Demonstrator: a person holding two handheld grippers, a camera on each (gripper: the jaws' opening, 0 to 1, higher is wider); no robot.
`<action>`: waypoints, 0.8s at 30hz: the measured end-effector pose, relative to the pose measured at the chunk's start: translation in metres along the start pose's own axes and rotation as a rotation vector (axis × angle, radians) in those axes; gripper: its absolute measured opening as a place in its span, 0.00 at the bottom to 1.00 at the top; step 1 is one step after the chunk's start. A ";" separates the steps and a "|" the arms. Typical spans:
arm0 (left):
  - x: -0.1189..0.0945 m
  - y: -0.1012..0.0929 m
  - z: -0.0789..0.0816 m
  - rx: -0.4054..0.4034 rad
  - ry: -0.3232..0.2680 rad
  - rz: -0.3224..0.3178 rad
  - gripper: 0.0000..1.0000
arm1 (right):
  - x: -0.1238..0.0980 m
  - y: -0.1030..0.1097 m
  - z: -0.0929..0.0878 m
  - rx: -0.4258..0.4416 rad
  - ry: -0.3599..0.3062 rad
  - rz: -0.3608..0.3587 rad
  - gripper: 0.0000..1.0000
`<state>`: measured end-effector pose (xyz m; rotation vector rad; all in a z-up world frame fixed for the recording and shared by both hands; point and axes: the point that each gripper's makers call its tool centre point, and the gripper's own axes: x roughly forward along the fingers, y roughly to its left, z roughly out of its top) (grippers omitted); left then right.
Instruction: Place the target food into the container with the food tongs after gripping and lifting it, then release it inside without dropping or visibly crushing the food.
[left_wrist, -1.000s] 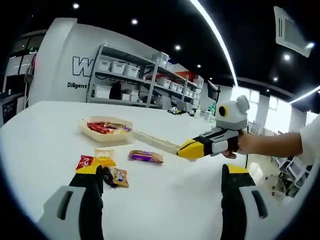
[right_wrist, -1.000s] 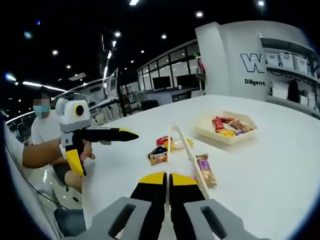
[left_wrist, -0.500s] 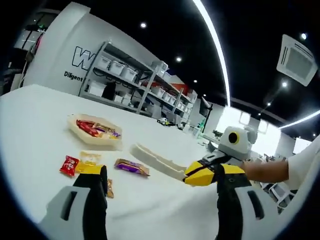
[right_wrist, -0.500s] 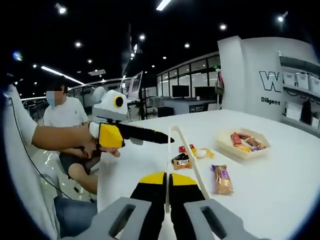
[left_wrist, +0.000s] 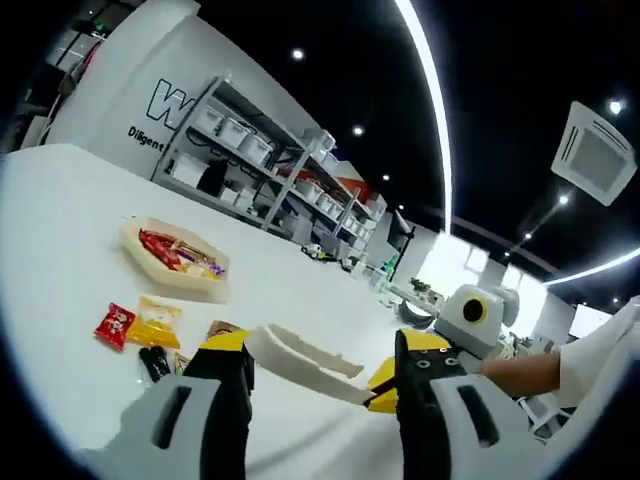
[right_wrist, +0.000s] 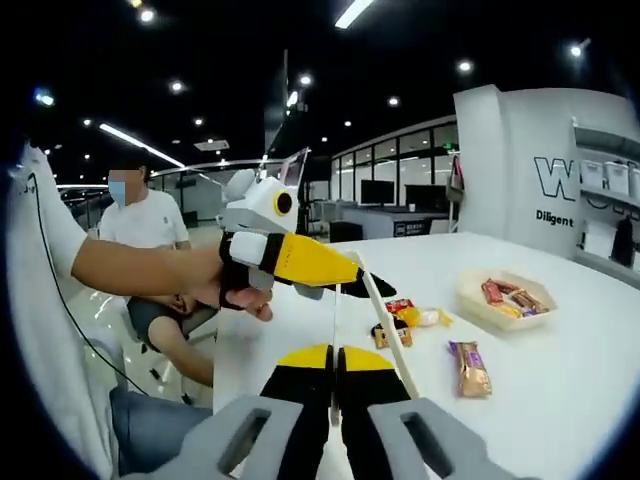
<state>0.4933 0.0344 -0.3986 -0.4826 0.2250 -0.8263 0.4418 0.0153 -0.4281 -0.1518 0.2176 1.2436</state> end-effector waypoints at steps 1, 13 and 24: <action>0.000 0.000 0.001 0.008 -0.004 0.001 0.47 | 0.000 0.000 0.000 0.002 0.000 0.003 0.00; -0.002 0.010 0.008 -0.035 -0.041 0.021 0.25 | 0.000 0.004 0.004 0.013 -0.023 0.002 0.00; 0.000 0.010 0.010 0.231 0.010 0.109 0.08 | 0.002 -0.003 -0.003 0.004 -0.005 -0.028 0.00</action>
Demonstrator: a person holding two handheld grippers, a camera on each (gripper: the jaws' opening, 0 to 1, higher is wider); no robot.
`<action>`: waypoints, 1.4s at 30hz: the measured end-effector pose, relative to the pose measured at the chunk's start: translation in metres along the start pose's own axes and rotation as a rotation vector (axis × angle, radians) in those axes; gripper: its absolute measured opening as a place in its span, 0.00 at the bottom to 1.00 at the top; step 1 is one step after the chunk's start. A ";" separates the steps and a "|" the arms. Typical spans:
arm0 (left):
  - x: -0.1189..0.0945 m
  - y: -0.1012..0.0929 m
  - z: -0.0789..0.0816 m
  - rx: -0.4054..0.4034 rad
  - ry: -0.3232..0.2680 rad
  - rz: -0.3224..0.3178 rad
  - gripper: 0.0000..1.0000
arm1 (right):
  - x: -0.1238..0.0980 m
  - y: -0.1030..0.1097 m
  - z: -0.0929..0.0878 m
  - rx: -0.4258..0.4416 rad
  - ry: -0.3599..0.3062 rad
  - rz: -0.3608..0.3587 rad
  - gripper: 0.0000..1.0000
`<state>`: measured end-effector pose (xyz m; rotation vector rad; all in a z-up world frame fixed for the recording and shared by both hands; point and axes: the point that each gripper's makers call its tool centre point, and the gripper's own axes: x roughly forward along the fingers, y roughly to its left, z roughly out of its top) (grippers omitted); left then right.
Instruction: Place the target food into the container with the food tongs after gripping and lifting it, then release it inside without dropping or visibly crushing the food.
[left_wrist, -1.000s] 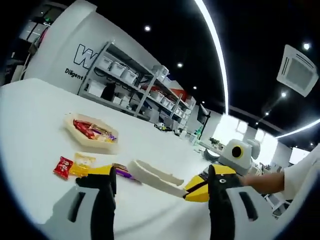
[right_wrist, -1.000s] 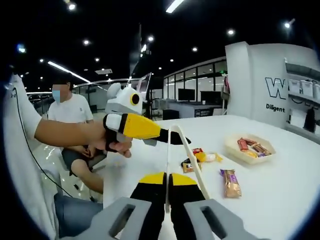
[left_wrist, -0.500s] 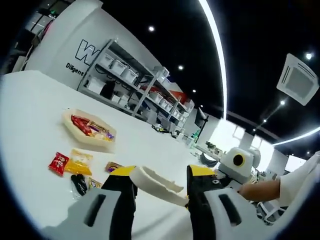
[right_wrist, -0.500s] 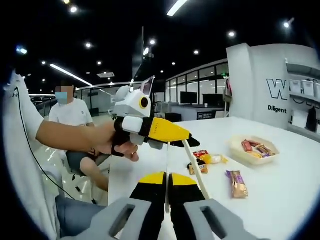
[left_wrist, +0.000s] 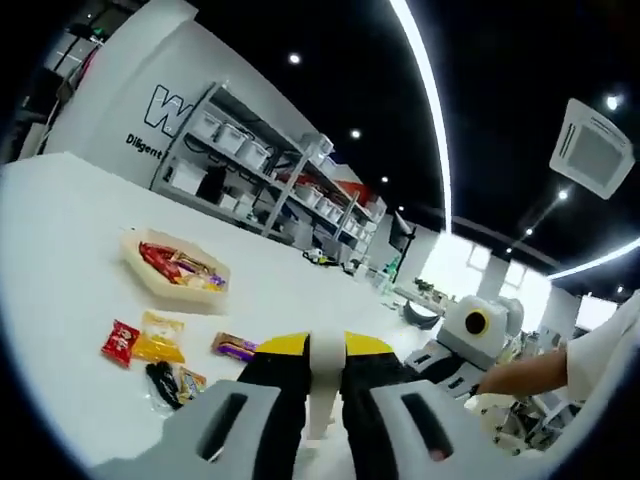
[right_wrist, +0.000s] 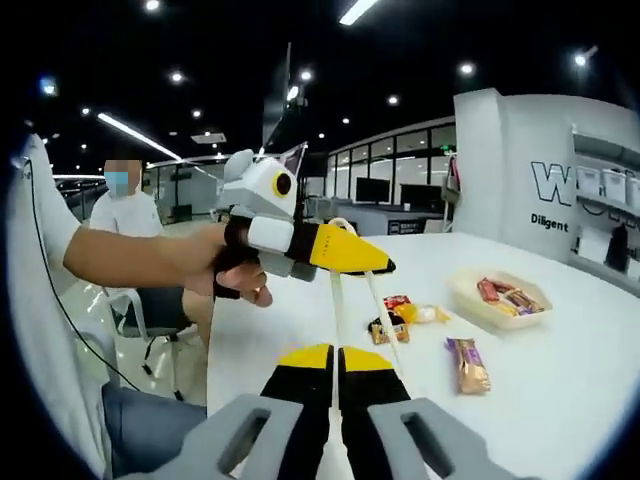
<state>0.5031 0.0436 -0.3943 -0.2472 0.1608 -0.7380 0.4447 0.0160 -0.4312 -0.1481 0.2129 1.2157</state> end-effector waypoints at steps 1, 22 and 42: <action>0.002 -0.008 -0.005 -0.054 0.016 -0.035 0.09 | 0.001 -0.002 -0.002 0.009 0.012 -0.006 0.00; 0.005 -0.027 0.008 -0.085 -0.016 -0.031 0.08 | 0.019 -0.017 -0.013 -0.094 0.115 -0.156 0.42; -0.001 -0.021 0.025 -0.200 -0.077 0.102 0.10 | 0.039 -0.034 -0.014 -0.186 0.170 -0.279 0.31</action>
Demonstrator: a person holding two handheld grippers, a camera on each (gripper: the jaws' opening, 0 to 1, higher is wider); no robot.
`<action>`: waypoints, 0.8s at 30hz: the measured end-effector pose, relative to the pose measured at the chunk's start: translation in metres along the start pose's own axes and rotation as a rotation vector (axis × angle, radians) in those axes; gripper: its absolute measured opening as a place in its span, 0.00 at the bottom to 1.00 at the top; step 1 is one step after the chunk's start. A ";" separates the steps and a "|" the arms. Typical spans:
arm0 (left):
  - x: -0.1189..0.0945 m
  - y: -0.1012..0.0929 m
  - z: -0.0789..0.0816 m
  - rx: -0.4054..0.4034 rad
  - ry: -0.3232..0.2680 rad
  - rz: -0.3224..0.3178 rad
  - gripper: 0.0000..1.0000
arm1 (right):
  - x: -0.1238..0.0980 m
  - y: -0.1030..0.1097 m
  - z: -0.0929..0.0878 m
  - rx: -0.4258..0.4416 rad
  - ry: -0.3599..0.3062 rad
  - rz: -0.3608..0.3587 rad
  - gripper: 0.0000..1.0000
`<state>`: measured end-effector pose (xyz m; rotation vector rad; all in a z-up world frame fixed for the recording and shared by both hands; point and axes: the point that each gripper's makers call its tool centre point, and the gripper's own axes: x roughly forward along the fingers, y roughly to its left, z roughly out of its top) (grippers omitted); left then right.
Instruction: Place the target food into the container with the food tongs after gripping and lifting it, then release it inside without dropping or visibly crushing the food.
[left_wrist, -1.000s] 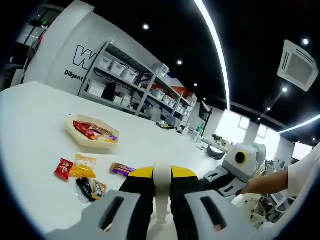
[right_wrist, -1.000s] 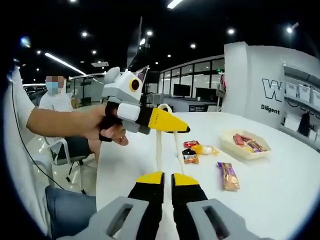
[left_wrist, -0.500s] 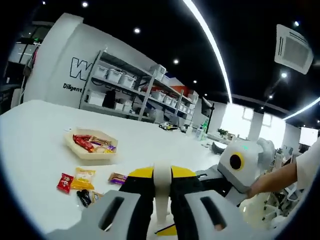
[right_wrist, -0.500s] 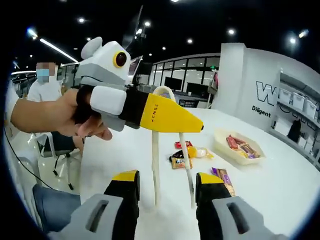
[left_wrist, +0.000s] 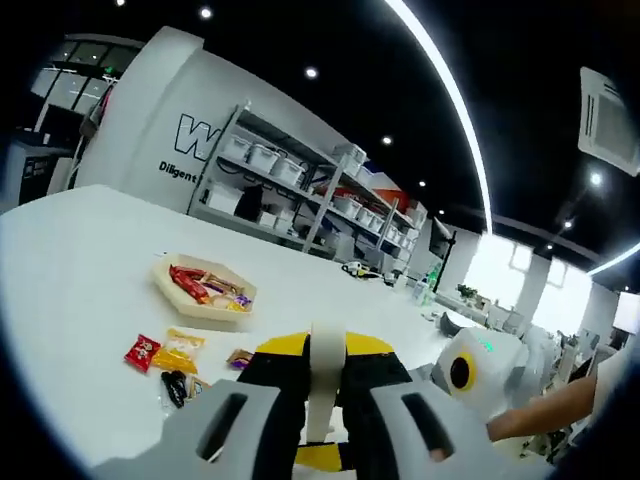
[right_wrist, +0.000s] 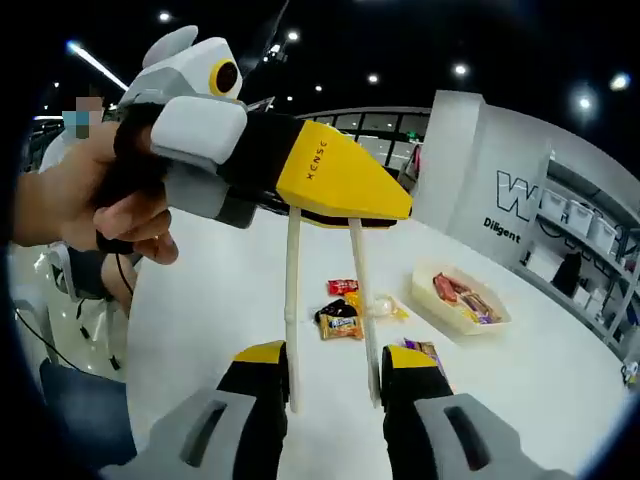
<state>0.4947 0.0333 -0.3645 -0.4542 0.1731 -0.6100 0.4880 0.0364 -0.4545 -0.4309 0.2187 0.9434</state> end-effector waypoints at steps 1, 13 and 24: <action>0.000 0.000 0.000 0.007 0.004 0.002 0.10 | 0.000 0.000 0.000 -0.002 0.001 0.001 0.31; 0.003 -0.011 -0.007 0.015 0.020 -0.049 0.14 | 0.000 0.001 -0.011 0.029 0.027 0.015 0.04; -0.009 -0.007 0.009 0.248 0.007 -0.045 0.54 | -0.008 -0.015 -0.014 0.211 -0.025 0.021 0.08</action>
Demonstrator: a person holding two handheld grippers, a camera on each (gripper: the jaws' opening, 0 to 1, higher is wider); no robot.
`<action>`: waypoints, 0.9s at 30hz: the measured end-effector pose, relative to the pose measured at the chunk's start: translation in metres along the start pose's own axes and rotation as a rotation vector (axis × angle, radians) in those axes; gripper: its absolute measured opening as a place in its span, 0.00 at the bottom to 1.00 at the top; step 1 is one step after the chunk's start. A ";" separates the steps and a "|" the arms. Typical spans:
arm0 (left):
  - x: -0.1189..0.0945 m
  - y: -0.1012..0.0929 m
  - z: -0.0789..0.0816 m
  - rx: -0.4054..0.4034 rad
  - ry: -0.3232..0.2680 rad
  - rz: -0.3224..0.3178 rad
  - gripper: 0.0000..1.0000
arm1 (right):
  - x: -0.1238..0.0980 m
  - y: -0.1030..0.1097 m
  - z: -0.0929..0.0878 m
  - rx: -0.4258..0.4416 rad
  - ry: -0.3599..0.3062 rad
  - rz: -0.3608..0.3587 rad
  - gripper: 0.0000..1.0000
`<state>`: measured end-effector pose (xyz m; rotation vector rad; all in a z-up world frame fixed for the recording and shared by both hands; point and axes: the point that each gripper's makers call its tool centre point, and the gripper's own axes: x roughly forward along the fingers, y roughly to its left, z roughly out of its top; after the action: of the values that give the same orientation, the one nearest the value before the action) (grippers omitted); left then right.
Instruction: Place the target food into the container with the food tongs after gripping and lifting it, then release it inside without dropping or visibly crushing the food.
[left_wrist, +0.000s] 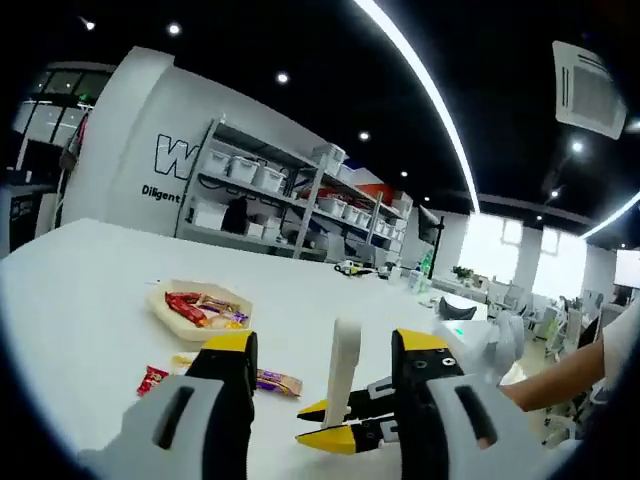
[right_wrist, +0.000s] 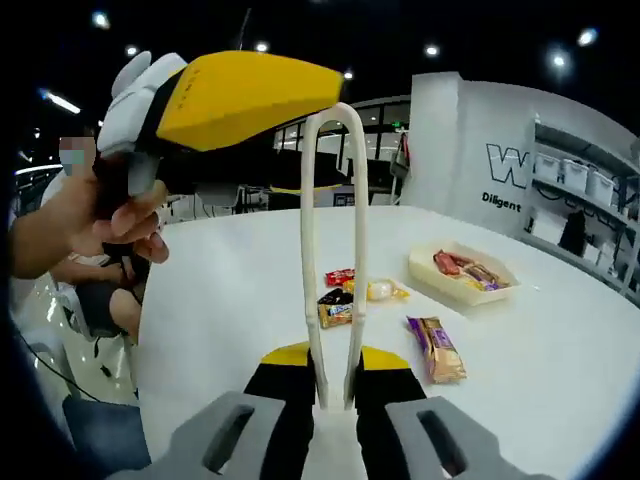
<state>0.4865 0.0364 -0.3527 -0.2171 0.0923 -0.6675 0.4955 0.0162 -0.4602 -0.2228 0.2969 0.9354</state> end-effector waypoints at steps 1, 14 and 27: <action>-0.002 0.001 -0.001 0.018 0.006 0.005 0.55 | -0.001 -0.003 0.001 0.010 -0.004 -0.003 0.08; -0.041 0.035 -0.025 0.104 0.039 0.079 0.75 | 0.003 -0.055 0.034 0.242 -0.157 -0.016 0.11; -0.072 0.060 -0.031 0.051 0.020 0.138 0.72 | 0.041 -0.088 0.015 0.225 -0.106 -0.067 0.14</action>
<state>0.4611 0.1217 -0.3958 -0.1532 0.1084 -0.5338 0.5923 0.0010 -0.4548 0.0240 0.2924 0.8366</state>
